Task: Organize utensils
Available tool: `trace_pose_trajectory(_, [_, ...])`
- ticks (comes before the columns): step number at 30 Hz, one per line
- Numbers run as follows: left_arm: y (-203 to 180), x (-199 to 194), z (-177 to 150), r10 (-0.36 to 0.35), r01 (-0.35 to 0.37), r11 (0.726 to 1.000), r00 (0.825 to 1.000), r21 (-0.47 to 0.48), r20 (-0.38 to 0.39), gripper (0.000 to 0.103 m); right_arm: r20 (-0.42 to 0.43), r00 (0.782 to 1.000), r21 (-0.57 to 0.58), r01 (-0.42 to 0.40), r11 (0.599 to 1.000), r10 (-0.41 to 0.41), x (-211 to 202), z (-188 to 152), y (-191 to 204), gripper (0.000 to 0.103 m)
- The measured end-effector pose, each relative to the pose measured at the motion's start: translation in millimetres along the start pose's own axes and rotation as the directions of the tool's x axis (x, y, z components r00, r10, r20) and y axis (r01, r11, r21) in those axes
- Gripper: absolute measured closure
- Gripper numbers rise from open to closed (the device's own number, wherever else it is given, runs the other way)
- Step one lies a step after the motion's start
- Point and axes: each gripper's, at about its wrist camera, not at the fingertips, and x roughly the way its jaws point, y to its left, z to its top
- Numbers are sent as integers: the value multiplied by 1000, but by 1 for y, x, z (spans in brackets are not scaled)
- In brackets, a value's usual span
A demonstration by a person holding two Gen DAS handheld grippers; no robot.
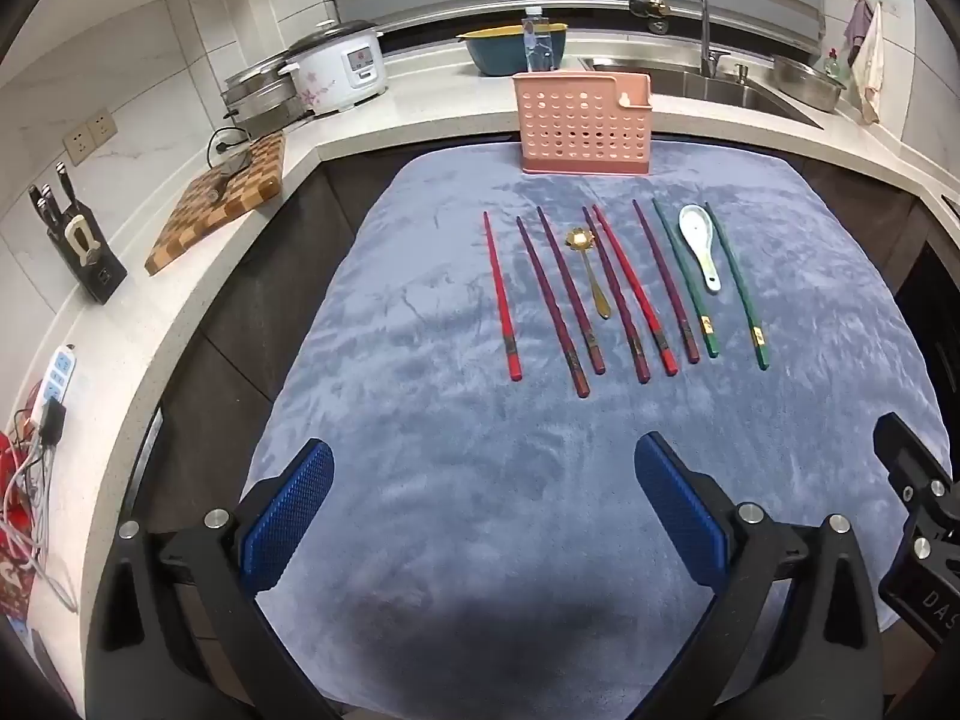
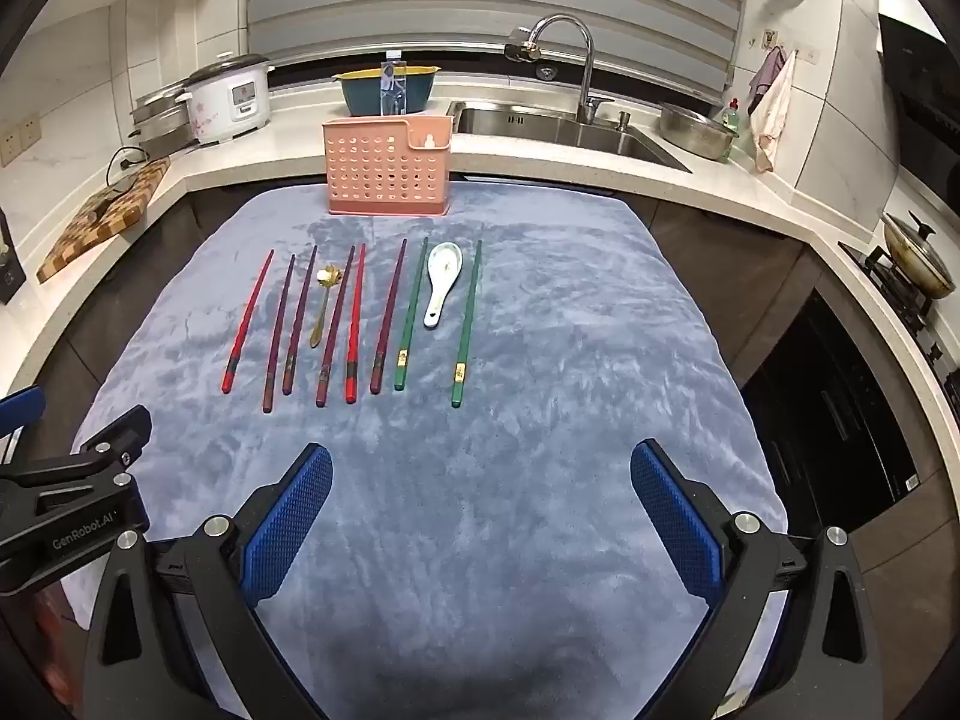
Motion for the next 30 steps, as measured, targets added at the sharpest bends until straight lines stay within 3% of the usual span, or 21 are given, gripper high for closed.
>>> trace_pose_trajectory(4, [3,0,0,-26,26,999,1000,-19,0,7,2,1000,-1,3,1000,-3,0,-2,1,7])
trace_pose_trajectory(30, [11,1,6,-9,9,1000,1000,-28,1,7,3,1000,-4,7,1000,-7,-3,7,0,7])
